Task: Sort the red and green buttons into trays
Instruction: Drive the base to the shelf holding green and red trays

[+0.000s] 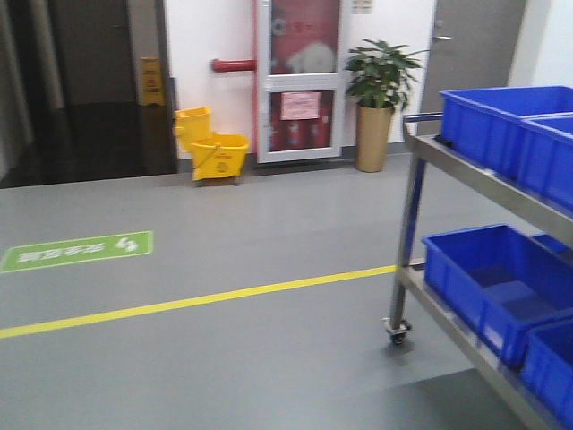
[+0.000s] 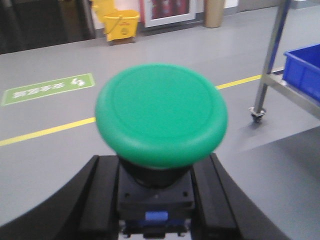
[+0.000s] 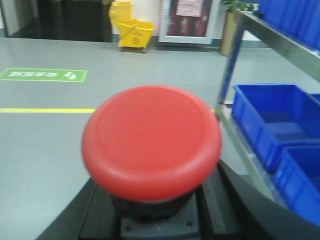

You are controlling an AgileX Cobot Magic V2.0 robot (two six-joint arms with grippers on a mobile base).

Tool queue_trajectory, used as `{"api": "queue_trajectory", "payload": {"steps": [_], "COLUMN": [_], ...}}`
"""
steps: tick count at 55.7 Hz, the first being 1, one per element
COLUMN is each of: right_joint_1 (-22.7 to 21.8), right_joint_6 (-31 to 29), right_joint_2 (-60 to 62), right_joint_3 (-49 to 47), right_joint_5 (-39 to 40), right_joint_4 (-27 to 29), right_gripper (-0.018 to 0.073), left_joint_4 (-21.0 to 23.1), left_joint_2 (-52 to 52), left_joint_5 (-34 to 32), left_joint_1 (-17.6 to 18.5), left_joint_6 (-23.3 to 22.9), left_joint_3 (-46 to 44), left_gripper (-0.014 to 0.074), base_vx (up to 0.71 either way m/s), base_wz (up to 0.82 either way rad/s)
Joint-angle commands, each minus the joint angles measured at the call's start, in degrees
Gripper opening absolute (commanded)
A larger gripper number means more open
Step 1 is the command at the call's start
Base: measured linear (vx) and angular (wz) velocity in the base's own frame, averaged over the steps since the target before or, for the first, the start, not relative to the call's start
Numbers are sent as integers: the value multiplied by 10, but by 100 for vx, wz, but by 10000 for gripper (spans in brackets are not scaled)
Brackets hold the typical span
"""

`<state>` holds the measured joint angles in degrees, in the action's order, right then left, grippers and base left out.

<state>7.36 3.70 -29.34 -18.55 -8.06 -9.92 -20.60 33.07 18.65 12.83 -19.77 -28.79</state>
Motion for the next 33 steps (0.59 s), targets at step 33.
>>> {"api": "queue_trajectory", "payload": {"steps": [33], "right_joint_1": [0], "right_joint_6": [-2], "right_joint_2": [-3], "right_joint_3": [-18], "right_joint_5": [51], "right_joint_4": [-5], "right_gripper": [-9], "left_joint_4": [-2], "left_joint_2": [2], "left_joint_5": [-45], "left_joint_1": [2], "left_joint_6": [-1], "left_joint_3": [-18], "left_gripper": [1], "base_vx": [46], "base_wz": [-54]}}
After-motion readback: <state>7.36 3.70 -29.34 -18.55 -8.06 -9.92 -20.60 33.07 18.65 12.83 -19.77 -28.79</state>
